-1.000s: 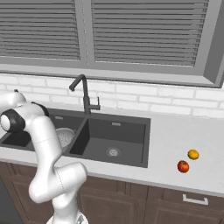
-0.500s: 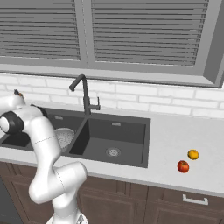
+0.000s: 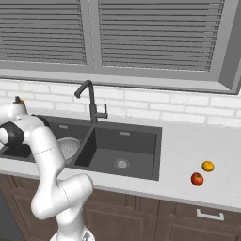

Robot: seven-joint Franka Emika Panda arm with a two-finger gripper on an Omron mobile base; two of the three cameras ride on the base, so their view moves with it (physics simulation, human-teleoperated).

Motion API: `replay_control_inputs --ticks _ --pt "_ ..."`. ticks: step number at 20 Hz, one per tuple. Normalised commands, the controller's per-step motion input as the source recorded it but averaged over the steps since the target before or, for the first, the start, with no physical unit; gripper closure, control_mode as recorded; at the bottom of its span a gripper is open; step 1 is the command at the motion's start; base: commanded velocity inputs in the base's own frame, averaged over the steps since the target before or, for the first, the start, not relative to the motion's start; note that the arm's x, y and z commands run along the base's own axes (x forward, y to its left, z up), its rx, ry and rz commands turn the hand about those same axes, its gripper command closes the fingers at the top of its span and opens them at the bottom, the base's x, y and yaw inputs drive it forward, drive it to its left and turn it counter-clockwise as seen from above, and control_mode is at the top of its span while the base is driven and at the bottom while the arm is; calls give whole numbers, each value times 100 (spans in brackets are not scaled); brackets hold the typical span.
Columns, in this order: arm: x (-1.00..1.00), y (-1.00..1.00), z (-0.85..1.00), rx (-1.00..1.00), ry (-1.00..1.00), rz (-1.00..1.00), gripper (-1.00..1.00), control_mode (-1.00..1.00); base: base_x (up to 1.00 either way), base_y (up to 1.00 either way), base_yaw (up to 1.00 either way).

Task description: Put the colander in the sink, put the tangerine, peach, apple in the colander, and turn on the sink faucet and pour water over the colander.

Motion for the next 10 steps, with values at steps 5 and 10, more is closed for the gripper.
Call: replay_control_inputs --ticks 5,10 --pt "2 -7 2 0 0 0 100 -100 0 0 0" --pt "0 -37 21 0 -2 -1 100 -100 0 0 0"
